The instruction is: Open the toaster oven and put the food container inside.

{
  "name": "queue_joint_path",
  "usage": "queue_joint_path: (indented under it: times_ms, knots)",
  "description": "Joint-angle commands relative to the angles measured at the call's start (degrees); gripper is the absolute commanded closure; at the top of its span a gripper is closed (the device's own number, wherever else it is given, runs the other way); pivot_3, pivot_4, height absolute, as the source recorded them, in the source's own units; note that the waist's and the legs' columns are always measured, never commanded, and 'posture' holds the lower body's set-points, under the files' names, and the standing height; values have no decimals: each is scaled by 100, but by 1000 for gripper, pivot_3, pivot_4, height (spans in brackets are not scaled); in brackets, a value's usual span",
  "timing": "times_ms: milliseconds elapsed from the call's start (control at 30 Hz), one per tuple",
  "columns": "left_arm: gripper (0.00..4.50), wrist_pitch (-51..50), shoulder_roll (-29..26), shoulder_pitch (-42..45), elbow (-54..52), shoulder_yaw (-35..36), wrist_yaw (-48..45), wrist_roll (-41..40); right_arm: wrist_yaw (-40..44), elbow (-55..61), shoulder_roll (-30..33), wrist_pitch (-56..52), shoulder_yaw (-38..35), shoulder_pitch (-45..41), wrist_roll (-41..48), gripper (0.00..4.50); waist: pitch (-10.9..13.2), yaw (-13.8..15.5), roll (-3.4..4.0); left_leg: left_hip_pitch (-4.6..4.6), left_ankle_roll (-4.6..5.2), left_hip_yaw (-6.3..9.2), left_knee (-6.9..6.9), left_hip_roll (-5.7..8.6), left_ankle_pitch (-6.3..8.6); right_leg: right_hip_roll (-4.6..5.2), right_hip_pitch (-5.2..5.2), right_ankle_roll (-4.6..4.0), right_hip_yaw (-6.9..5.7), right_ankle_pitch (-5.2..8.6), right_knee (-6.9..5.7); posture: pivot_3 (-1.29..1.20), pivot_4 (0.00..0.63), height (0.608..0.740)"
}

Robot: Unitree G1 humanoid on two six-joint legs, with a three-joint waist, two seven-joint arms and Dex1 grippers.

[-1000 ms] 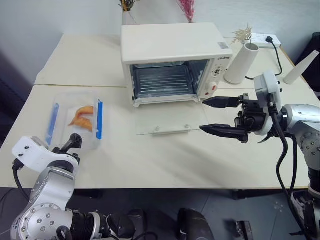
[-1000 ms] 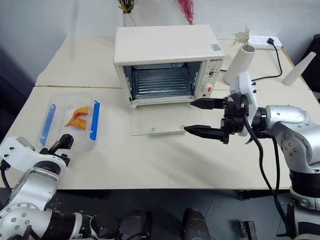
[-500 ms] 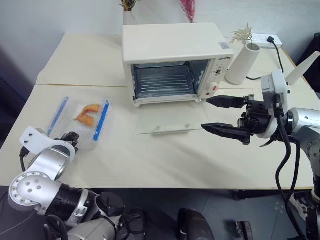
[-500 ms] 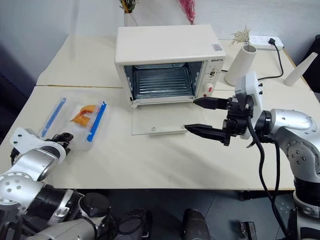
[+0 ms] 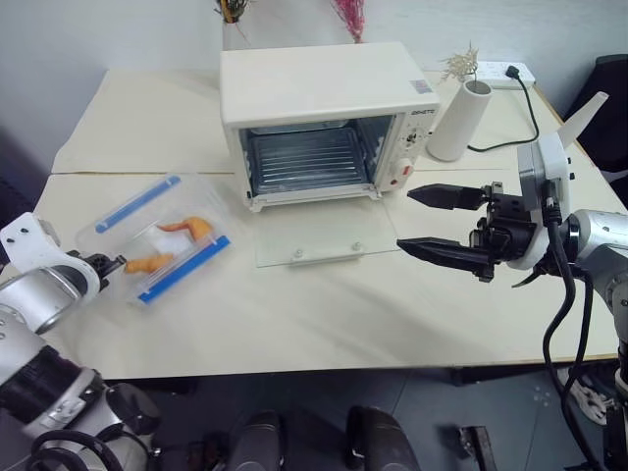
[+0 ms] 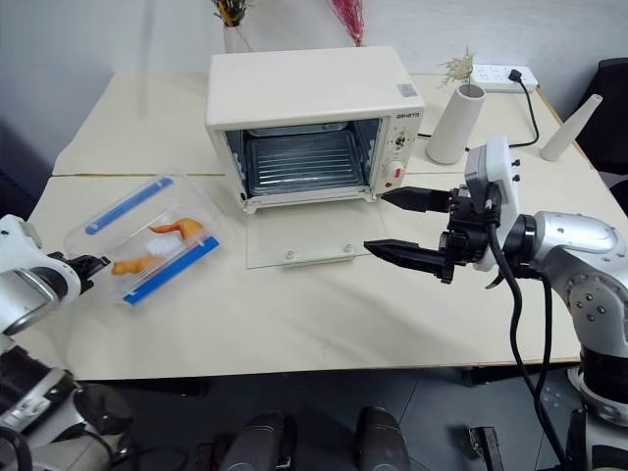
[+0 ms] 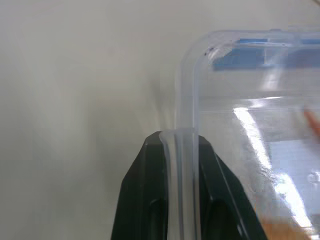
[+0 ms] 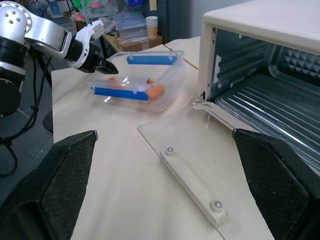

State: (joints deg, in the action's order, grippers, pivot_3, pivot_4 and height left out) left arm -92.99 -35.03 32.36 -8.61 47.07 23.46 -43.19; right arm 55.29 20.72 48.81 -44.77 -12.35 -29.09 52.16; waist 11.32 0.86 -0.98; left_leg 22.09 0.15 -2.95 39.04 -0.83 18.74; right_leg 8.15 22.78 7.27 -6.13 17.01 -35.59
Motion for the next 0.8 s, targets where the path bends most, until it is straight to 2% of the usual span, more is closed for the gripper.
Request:
queue_joint_path:
  times_ms: [33,233,400,633,800]
  knots:
    - [4047,49,-713,172,305,-745,-925,-246,-54,80,120,2,-303,-37,112,0,0,20,0,5,0,1,0,0,0,0,3,0,-1,0,1,0,150,740]
    - [4047,63,-1564,688,491,-1910,-2018,-61,-215,261,159,-98,-556,246,190,0,2,68,-6,16,3,-2,4,4,2,5,4,1,-6,-1,8,0,150,740]
    - [4047,51,-1763,1331,657,-2519,-2621,61,-384,459,220,-158,-852,591,291,0,2,59,-5,15,3,-11,-1,4,2,4,5,1,-5,0,8,0,150,740]
    - [4047,49,-1253,2129,836,-3116,-2767,137,-528,568,273,-158,-1055,821,388,0,2,62,-6,14,4,-51,2,3,2,3,5,2,-2,-1,7,0,150,740]
    - [4047,49,-542,2461,953,-3431,-2518,170,-620,630,276,-134,-1110,936,412,0,5,69,-11,15,5,-52,6,3,1,3,5,3,-1,-1,4,0,150,740]
